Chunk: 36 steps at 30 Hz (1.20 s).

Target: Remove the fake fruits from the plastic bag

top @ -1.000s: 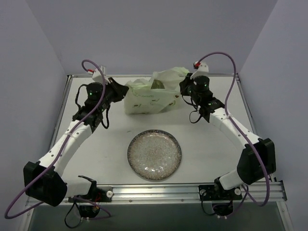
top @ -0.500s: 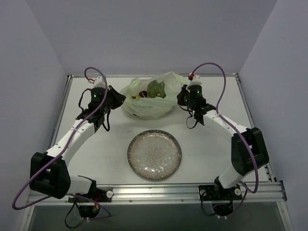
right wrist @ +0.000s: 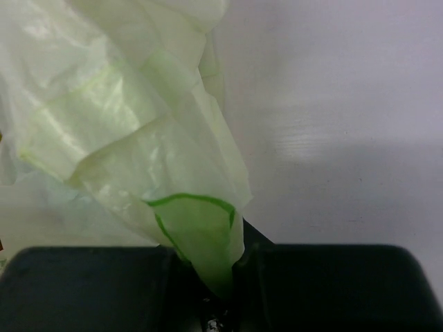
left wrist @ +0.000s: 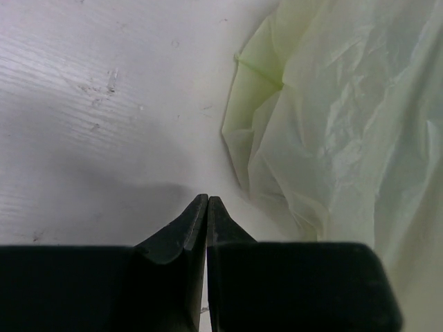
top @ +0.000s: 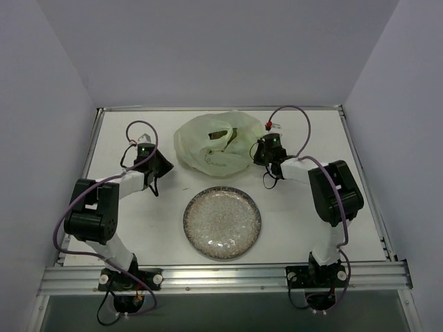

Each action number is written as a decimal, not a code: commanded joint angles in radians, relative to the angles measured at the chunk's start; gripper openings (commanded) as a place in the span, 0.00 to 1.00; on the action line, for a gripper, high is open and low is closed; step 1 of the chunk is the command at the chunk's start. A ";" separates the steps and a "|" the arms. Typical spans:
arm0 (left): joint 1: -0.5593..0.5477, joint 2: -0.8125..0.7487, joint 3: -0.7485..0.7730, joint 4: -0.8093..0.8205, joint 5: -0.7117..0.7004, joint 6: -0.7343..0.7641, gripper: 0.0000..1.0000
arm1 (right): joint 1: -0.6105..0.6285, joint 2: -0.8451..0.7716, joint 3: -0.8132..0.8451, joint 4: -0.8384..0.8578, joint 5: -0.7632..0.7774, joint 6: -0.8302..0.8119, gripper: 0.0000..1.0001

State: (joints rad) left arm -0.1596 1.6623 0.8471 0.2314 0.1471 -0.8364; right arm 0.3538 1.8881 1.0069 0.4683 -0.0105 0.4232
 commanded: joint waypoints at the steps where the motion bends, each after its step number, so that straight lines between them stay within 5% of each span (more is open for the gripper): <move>1: -0.014 -0.074 -0.034 0.159 0.042 -0.035 0.02 | 0.028 -0.086 -0.016 0.038 0.069 -0.012 0.00; 9: -0.335 -0.565 0.003 -0.180 -0.205 0.192 0.02 | 0.070 -0.156 -0.017 0.033 0.095 -0.023 0.00; 12: -0.391 -0.651 0.030 -0.285 -0.181 0.197 0.02 | 0.074 -0.155 -0.017 0.036 0.081 -0.014 0.00; 18: -0.552 -0.399 0.292 -0.397 -0.181 0.304 0.02 | 0.077 -0.155 -0.010 0.052 0.046 0.006 0.00; 24: -0.551 -0.113 0.634 -0.544 -0.084 0.393 0.02 | 0.056 -0.176 -0.014 0.055 0.014 -0.001 0.00; 31: -0.612 -0.078 0.621 -0.593 -0.098 0.419 0.02 | 0.028 -0.162 -0.011 0.058 -0.040 -0.001 0.00; 36: -0.528 0.000 0.678 -0.551 -0.346 0.484 0.02 | 0.030 -0.175 -0.042 0.089 -0.062 0.025 0.00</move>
State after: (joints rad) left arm -0.7593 1.6440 1.4406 -0.3389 -0.0124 -0.4137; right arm 0.3801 1.7630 0.9802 0.5034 -0.0429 0.4274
